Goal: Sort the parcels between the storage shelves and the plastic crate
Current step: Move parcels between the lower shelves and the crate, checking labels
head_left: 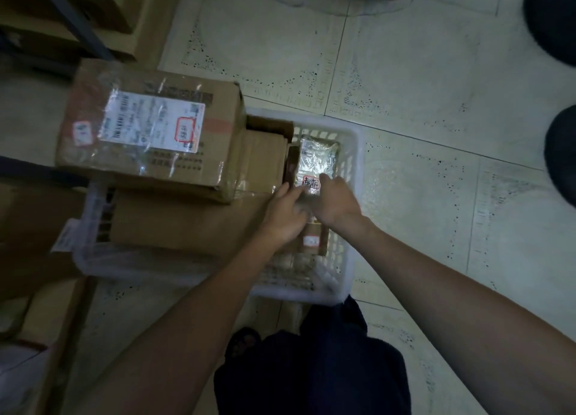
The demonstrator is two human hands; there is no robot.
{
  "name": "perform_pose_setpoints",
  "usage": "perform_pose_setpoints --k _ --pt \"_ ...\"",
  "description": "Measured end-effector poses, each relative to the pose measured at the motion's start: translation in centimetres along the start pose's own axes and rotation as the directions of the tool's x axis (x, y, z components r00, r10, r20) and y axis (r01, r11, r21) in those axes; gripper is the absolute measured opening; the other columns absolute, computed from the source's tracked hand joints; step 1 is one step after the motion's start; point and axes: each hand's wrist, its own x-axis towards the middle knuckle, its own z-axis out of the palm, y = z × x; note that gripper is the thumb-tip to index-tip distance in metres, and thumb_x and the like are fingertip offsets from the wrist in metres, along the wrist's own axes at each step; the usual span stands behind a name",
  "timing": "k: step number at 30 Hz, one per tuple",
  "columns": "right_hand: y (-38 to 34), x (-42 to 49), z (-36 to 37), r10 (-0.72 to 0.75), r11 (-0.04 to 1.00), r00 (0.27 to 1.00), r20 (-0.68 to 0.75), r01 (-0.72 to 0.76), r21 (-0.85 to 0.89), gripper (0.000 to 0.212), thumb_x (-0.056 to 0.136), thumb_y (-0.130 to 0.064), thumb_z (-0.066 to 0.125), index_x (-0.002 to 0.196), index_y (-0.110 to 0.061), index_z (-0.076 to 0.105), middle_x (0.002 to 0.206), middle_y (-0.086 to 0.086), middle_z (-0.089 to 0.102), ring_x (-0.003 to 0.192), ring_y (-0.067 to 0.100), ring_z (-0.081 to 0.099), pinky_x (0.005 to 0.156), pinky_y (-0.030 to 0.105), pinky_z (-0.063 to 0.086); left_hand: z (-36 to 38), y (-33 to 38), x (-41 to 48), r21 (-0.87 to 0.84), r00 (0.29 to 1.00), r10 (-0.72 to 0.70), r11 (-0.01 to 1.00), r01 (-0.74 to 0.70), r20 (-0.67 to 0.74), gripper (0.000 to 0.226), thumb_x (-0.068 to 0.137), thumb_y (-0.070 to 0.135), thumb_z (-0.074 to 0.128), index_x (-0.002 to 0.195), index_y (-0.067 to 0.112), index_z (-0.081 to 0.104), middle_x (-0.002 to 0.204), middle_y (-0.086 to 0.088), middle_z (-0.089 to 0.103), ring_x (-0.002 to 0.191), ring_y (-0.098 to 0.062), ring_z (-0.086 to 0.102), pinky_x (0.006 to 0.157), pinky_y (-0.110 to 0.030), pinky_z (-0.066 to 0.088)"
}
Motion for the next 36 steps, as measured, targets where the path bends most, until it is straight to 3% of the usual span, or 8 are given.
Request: perform_pose_setpoints --k 2,5,8,14,21,27,31,36 --pt "-1.6 -3.0 -2.4 -0.088 0.996 0.994 -0.065 0.088 -0.007 0.046 0.089 -0.016 0.053 0.132 -0.003 0.042 0.128 0.021 0.047 0.117 0.037 0.048 0.084 0.036 0.042 -2.6 1.3 -3.0 -0.033 0.990 -0.019 0.999 0.015 -0.141 0.043 0.085 0.005 0.056 0.127 0.007 0.052 0.135 -0.015 0.046 0.125 -0.028 0.044 0.095 -0.019 0.030" --pt "-5.4 -8.3 -6.7 -0.264 0.962 0.943 -0.202 0.273 0.019 0.040 0.088 -0.005 0.047 0.128 0.000 0.049 0.128 0.021 0.053 0.121 0.036 0.047 0.092 0.039 0.043 -7.9 3.8 -8.5 -0.066 0.959 -0.071 0.996 0.055 -0.273 0.037 0.084 0.004 0.057 0.121 0.002 0.057 0.125 -0.018 0.056 0.114 -0.030 0.054 0.098 -0.028 0.040" --pt "-10.6 -14.0 -10.8 -0.421 0.894 0.860 -0.289 0.447 0.030 0.046 0.090 -0.006 0.048 0.136 -0.006 0.045 0.137 0.013 0.051 0.128 0.028 0.043 0.104 0.036 0.036 -13.1 7.3 -14.9 -0.051 0.910 -0.054 0.998 0.036 -0.411 0.033 0.084 0.004 0.056 0.117 0.005 0.059 0.114 -0.014 0.062 0.101 -0.023 0.059 0.081 -0.014 0.038" --pt "-21.9 -25.0 -17.8 -0.695 0.701 0.650 -0.307 0.708 -0.086 0.050 0.092 -0.021 0.053 0.140 -0.012 0.042 0.139 0.006 0.051 0.126 0.026 0.043 0.101 0.032 0.034 -22.7 15.3 -28.6 0.072 0.790 0.042 0.997 0.003 -0.611 0.041 0.084 0.005 0.055 0.124 0.008 0.056 0.129 -0.009 0.056 0.118 -0.022 0.051 0.097 -0.020 0.033" --pt "-31.7 -40.9 -21.9 -0.921 0.352 0.296 -0.253 0.911 -0.215 0.054 0.088 -0.027 0.058 0.138 -0.013 0.045 0.133 0.008 0.056 0.119 0.030 0.050 0.095 0.037 0.042 -27.9 21.7 -47.5 0.101 0.489 0.049 0.992 0.081 -0.871 0.044 0.081 0.011 0.061 0.124 0.008 0.055 0.125 -0.011 0.057 0.116 -0.023 0.052 0.091 -0.016 0.030" --pt "-36.8 -55.8 -22.5 -0.994 0.082 0.058 -0.092 0.957 -0.280 0.056 0.089 -0.034 0.057 0.140 -0.016 0.040 0.132 0.012 0.055 0.119 0.033 0.051 0.086 0.041 0.046 -28.4 22.9 -65.8 -0.057 0.158 -0.082 0.987 0.153 -0.984 0.040 0.081 0.008 0.063 0.121 0.008 0.059 0.124 -0.015 0.059 0.115 -0.029 0.053 0.090 -0.023 0.036" --pt "-40.0 -64.2 -20.2 -0.999 -0.015 -0.026 -0.041 0.967 -0.254 0.061 0.089 -0.038 0.056 0.143 -0.017 0.038 0.132 0.014 0.055 0.117 0.034 0.052 0.086 0.042 0.046 -28.5 21.6 -75.5 -0.155 -0.024 -0.154 0.968 0.196 -0.988 0.044 0.083 0.018 0.062 0.126 0.015 0.056 0.128 -0.011 0.057 0.113 -0.024 0.055 0.090 -0.024 0.039" --pt "-42.8 -70.3 -13.3 -0.985 -0.156 -0.132 0.112 0.957 -0.246 0.058 0.090 -0.037 0.056 0.141 -0.017 0.039 0.134 0.014 0.054 0.121 0.033 0.050 0.090 0.040 0.045 -27.7 16.7 -82.2 -0.309 -0.152 -0.285 0.937 0.166 -0.946 0.045 0.084 0.021 0.061 0.128 0.018 0.054 0.128 -0.010 0.057 0.116 -0.024 0.052 0.090 -0.022 0.037"
